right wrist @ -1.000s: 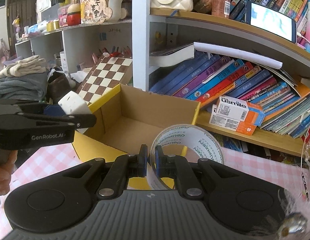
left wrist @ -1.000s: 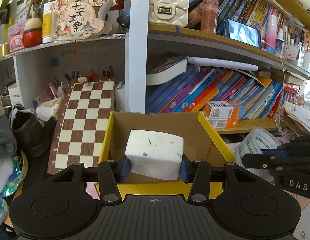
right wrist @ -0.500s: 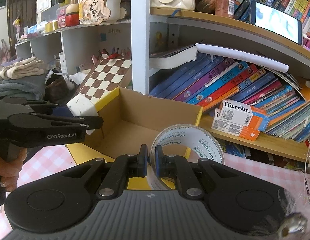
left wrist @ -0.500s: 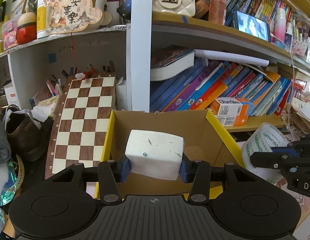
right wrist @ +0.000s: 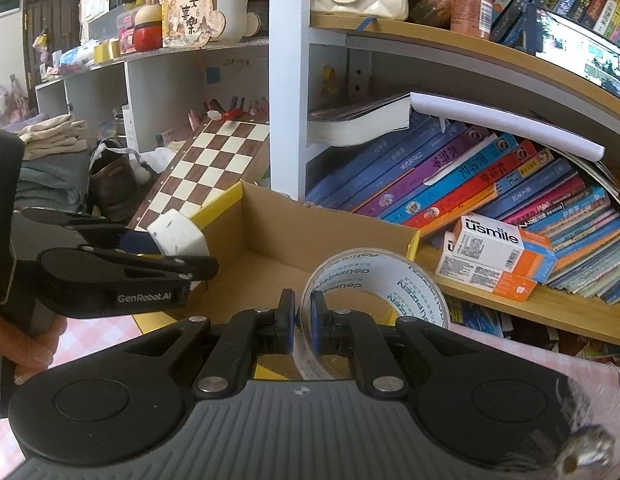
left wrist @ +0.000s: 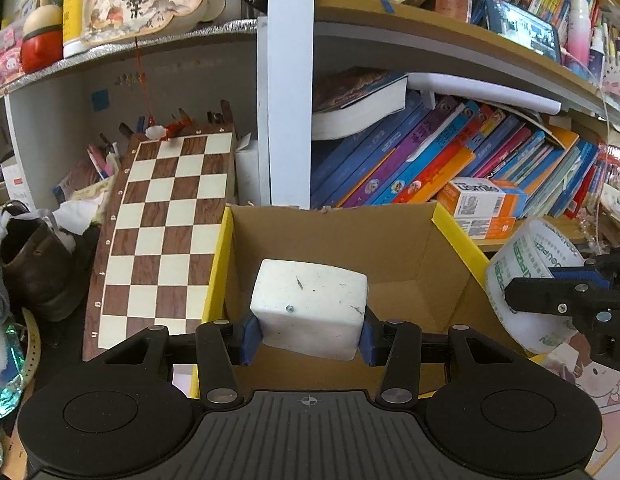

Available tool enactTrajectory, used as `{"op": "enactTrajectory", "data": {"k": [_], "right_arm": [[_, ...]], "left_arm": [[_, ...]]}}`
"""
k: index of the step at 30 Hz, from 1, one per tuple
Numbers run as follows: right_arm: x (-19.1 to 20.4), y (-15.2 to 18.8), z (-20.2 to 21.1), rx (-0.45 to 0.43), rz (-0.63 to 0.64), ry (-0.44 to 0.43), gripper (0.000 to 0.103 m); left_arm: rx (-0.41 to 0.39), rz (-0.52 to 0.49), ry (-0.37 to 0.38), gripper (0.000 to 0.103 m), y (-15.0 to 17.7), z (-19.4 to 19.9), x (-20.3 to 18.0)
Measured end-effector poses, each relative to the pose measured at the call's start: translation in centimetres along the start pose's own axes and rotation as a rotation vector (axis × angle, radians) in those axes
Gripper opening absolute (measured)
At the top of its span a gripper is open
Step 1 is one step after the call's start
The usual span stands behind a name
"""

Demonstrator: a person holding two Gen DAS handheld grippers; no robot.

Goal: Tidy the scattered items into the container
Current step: 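Carry the soap bar with the left tool over the yellow box opening, then lower the soap bar into the box and open the left tool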

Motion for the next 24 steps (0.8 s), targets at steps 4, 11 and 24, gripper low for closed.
{"op": "enactTrajectory", "data": {"k": [4, 11, 24], "right_arm": [[0.2, -0.3, -0.7, 0.001, 0.012, -0.003, 0.008], [0.5, -0.5, -1.6, 0.007, 0.03, -0.004, 0.008], [0.7, -0.9, -2.0, 0.0, 0.044, -0.01, 0.008]], "left_arm": [[0.014, 0.002, 0.0, 0.046, 0.0, -0.8, 0.0], [0.037, 0.004, -0.003, 0.046, 0.1, -1.8, 0.3], [0.077, 0.006, -0.009, 0.046, 0.6, -3.2, 0.6]]}}
Point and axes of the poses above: each gripper's, at about its wrist camera, not at the fingertips, and z roughly against the way its jaws point, x to its left, y to its underside, the point moved 5 cm from there along -z, roughly the way its jaws point, and after that the axes turned 11 degrees about x, right-handed, at the moved point
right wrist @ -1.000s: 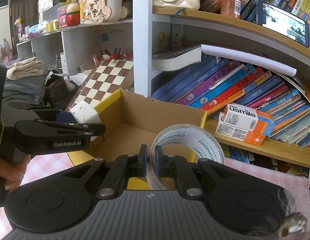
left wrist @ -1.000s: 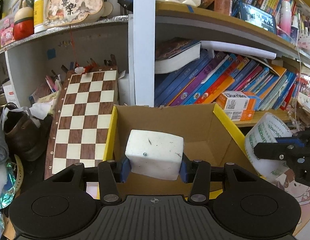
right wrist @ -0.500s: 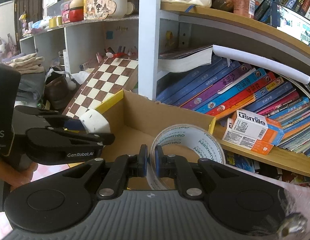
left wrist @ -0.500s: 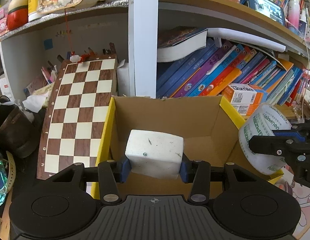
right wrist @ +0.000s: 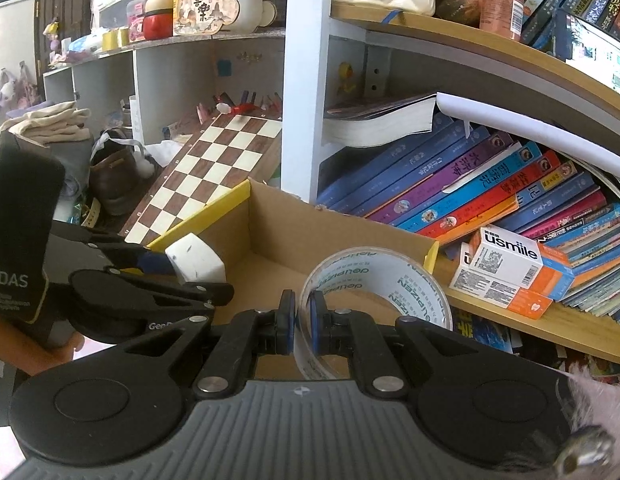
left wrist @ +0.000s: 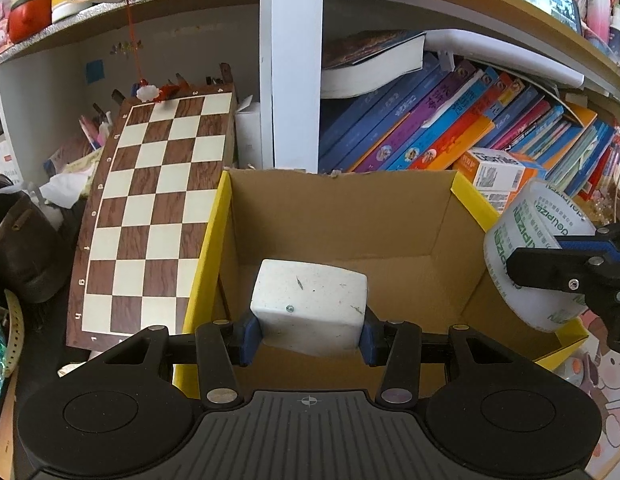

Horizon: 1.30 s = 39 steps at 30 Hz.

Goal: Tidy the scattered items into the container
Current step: 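Lower the soap bar into the box and open the left tool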

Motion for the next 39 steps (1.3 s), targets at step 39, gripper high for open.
{"op": "enactTrajectory", "data": {"k": [39], "right_arm": [[0.8, 0.0, 0.0, 0.007, 0.028, -0.025, 0.008]], "left_arm": [[0.009, -0.037, -0.01, 0.062, -0.1, -0.9, -0.4]]}}
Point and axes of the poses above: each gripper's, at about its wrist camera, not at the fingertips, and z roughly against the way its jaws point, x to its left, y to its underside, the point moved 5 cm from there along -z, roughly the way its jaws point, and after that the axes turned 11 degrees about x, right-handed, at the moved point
